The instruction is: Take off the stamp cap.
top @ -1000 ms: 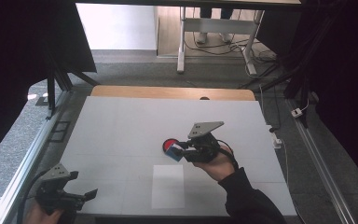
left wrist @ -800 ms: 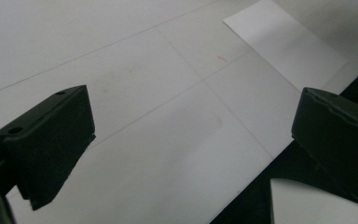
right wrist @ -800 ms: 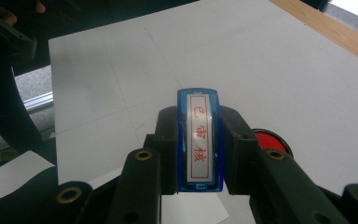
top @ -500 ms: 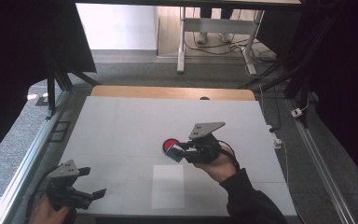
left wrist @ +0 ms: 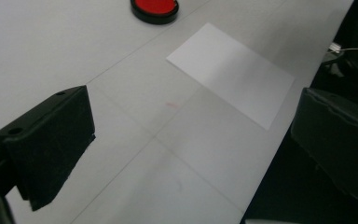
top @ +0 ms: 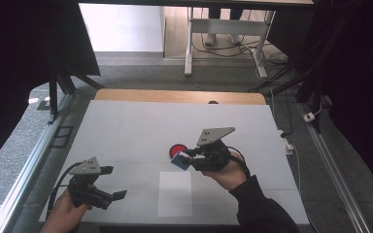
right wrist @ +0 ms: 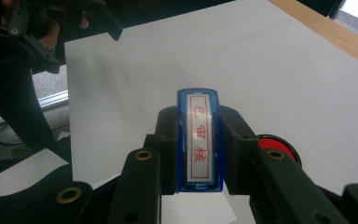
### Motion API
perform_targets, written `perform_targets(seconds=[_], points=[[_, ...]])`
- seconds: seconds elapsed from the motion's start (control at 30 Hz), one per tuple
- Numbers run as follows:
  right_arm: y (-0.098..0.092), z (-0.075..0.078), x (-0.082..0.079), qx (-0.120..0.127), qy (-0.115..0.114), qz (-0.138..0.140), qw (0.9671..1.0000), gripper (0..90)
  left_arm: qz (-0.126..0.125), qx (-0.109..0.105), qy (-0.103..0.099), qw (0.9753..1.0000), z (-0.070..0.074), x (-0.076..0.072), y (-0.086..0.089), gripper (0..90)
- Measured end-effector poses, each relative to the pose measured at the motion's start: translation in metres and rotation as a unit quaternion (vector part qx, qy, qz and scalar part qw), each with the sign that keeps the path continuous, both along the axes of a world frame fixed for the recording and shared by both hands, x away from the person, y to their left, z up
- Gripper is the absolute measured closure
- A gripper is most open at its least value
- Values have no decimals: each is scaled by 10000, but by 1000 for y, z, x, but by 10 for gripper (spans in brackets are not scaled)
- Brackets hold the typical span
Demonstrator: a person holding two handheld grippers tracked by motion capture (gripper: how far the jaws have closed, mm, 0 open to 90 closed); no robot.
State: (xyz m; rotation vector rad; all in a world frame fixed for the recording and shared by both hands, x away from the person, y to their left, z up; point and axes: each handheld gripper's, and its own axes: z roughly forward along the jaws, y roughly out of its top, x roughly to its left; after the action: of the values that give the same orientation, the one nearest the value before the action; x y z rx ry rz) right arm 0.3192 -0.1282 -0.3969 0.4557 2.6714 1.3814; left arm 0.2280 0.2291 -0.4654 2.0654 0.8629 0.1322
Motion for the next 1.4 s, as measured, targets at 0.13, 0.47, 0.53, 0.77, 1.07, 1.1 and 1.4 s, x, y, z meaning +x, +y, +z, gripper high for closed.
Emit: perform_targets(seconds=[0.13,0.47,0.53,0.77,1.07,1.1,1.4], points=[[-1,1,0,-3,9,-2,10000,703,-161,17,-43,9999,3,8,-10,0],[-2,3,-1,96,27,47,9999,703,-634,17,-96,9979,7,28,-34,0],[-2,3,-1,98,32,69,9999,703,-698,-9,-126,9975,9,31,-38,0],[-2,5,-2,138,50,101,9998,703,-945,-10,-248,9952,14,42,-55,0],[-3,7,-4,147,27,165,9998,703,-1442,-65,-273,9892,15,59,-73,0],[-2,7,-4,163,42,173,9997,703,-1486,-72,-281,9885,15,61,-75,0],[-2,9,-6,235,70,280,9993,703,-1948,-88,-314,9803,14,72,-95,0]])
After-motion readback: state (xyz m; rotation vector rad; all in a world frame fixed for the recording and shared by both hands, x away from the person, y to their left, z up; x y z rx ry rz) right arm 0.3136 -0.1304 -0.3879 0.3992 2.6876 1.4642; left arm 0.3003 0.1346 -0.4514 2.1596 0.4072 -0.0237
